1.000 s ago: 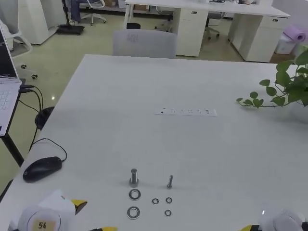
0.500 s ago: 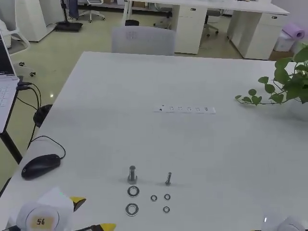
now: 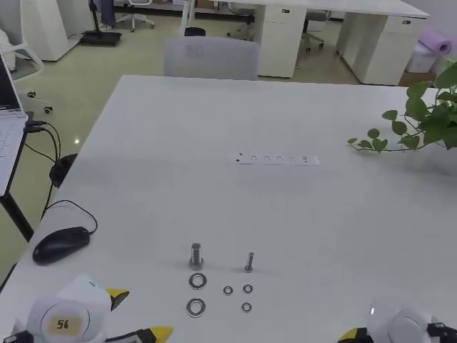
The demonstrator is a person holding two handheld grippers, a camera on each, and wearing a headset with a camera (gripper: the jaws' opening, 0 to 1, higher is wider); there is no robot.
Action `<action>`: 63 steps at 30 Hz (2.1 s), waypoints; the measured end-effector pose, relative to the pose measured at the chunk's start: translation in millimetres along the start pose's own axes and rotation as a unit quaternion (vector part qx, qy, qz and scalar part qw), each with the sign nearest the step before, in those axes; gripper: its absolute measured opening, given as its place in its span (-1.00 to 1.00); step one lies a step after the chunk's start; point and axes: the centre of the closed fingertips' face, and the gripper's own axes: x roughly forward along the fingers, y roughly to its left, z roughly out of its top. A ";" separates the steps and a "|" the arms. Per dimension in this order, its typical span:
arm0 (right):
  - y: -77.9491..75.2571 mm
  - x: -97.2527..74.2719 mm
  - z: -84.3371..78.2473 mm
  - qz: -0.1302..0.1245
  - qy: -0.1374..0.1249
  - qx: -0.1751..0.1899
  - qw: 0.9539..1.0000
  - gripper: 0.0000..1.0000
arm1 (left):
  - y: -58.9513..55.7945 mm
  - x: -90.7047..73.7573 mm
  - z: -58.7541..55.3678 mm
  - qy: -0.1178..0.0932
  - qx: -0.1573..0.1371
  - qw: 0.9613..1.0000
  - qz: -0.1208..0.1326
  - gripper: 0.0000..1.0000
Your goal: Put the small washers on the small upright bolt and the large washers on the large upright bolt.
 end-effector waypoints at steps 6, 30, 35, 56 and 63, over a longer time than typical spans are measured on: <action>-4.4 14.6 22.9 0.009 -0.003 -0.011 1.000 -0.70 | 2.2 -1.3 -0.6 0.000 -0.002 1.000 0.003 0.16; 0.9 30.6 49.1 0.093 0.057 -0.186 0.976 -0.62 | -0.3 -1.5 1.8 0.003 0.009 1.000 0.002 0.16; 2.3 30.1 48.3 0.100 0.066 -0.214 0.969 -0.62 | 0.4 -1.5 1.2 0.003 0.009 1.000 0.002 0.15; -1.4 34.3 56.2 0.069 0.008 -0.110 0.991 -0.73 | 0.9 -0.2 1.7 0.001 0.006 1.000 0.003 0.15; -5.4 39.5 71.6 0.058 0.004 -0.094 0.994 -0.73 | 4.9 -1.7 1.5 0.001 0.002 1.000 0.008 0.15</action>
